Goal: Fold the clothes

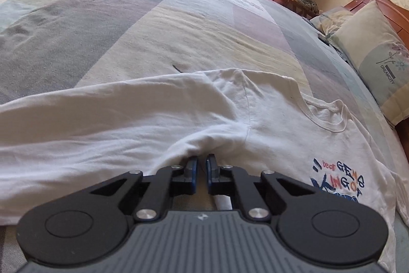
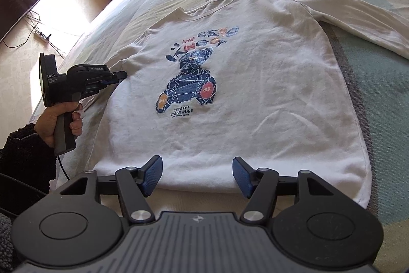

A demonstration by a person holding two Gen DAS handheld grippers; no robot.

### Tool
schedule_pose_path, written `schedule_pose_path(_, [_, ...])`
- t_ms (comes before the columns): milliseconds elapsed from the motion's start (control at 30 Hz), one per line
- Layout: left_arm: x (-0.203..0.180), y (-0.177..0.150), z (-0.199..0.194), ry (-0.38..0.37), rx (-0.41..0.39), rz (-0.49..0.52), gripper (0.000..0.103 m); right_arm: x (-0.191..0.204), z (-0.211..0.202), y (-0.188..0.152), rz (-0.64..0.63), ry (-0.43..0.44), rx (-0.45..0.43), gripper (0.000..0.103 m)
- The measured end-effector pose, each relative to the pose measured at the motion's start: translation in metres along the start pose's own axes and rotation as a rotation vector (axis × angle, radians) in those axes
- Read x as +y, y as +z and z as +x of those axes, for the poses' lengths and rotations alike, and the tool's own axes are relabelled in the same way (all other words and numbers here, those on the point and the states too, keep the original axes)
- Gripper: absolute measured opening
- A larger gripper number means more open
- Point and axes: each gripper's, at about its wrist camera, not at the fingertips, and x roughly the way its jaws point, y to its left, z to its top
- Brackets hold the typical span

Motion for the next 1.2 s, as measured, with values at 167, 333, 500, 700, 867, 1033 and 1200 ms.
schedule_pose_path(167, [0.012,-0.009,-0.023,-0.107,0.024,-0.03,0.009,-0.006,-0.001,-0.003,0.011,-0.009,0.0,0.067])
schedule_pose_path(333, [0.017,-0.054,-0.049,-0.176,0.082,-0.087,0.015,-0.008,0.001,0.003,0.01,-0.005,-0.007,0.067])
schedule_pose_path(500, [0.007,-0.086,-0.066,-0.226,0.08,-0.062,0.043,-0.004,0.008,0.011,-0.019,0.015,0.006,0.067])
schedule_pose_path(700, [-0.043,-0.099,-0.063,-0.078,0.053,0.233,0.057,0.005,0.018,0.019,-0.061,0.028,0.023,0.067])
schedule_pose_path(867, [-0.073,-0.111,-0.063,-0.008,0.048,0.397,0.028,0.011,0.021,0.016,-0.083,0.008,0.032,0.068])
schedule_pose_path(1033, [-0.049,-0.104,-0.071,0.042,0.05,0.36,0.004,0.012,0.024,0.014,-0.08,-0.002,0.038,0.068])
schedule_pose_path(1200, [0.001,-0.084,-0.087,0.183,0.032,0.286,0.003,0.014,0.019,0.015,-0.099,-0.002,0.025,0.068])
